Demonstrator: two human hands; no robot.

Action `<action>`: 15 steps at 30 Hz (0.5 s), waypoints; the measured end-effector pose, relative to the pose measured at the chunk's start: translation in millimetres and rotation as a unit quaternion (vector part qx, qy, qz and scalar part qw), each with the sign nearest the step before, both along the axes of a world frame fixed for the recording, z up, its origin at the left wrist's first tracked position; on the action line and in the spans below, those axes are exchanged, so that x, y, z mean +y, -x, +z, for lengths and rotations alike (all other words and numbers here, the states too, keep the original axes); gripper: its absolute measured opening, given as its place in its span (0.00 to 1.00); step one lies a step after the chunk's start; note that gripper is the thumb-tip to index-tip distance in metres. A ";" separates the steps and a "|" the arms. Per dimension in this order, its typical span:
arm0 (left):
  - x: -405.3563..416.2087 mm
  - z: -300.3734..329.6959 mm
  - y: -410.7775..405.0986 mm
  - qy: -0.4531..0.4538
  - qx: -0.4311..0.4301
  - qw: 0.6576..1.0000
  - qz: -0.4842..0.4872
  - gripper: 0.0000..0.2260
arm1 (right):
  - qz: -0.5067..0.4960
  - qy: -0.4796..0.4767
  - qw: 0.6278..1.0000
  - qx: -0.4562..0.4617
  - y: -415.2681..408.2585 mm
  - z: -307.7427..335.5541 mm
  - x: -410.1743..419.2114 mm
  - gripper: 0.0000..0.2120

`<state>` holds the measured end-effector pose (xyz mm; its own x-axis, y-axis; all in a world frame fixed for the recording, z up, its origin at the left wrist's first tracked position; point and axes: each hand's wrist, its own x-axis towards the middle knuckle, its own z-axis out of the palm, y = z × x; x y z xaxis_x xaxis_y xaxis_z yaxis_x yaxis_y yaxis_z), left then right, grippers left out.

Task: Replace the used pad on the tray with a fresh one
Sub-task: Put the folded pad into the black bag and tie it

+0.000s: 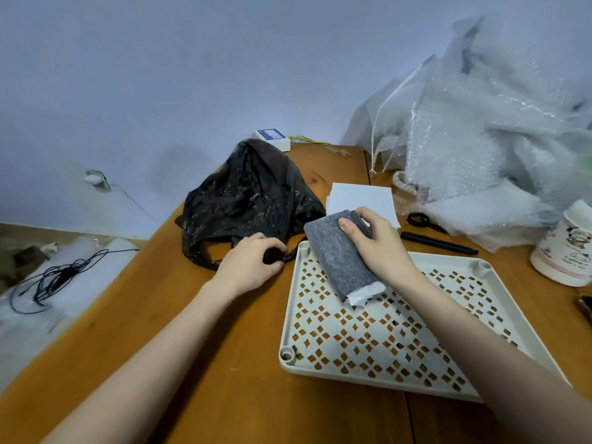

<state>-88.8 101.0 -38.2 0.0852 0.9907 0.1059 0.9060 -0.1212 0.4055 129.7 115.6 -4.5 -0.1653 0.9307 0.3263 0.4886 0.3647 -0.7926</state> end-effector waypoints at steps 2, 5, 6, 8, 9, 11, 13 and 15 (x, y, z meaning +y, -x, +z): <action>3.6 -0.4 -0.1 -0.022 -0.020 0.999 0.020 0.08 | 0.011 0.004 1.000 -0.006 -0.1 -2.2 1.1 0.13; 8.4 3.6 -1.2 -0.081 -0.087 0.992 0.041 0.07 | 0.034 0.014 0.999 -0.011 -0.2 -1.0 1.2 0.11; 9.4 7.7 -2.1 -0.110 -0.116 0.986 0.045 0.07 | 0.050 0.019 0.999 -0.003 0.6 0.9 0.7 0.10; 9.9 19.7 -6.2 -0.167 -0.173 0.970 0.045 0.07 | 0.091 0.036 0.995 0.035 2.9 7.0 -0.5 0.09; 8.7 27.4 -9.6 -0.187 -0.200 0.961 0.036 0.07 | 0.108 0.047 0.991 0.057 4.2 11.4 -1.5 0.09; 4.1 43.2 -18.8 -0.206 -0.243 0.948 -0.002 0.06 | 0.135 0.078 0.982 0.111 6.1 20.5 -3.9 0.09; -2.1 56.8 -30.6 -0.209 -0.268 0.939 -0.047 0.06 | 0.152 0.113 0.967 0.172 7.2 29.9 -6.0 0.11; -8.7 68.5 -43.7 -0.205 -0.297 0.929 -0.084 0.09 | 0.153 0.122 0.956 0.220 6.3 39.7 -9.1 0.14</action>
<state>-45.1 92.3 30.3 0.0402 0.8345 0.5495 0.4910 -0.4955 0.7165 123.3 106.6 35.3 -0.3388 0.9178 0.2070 -0.0114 0.2160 -0.9763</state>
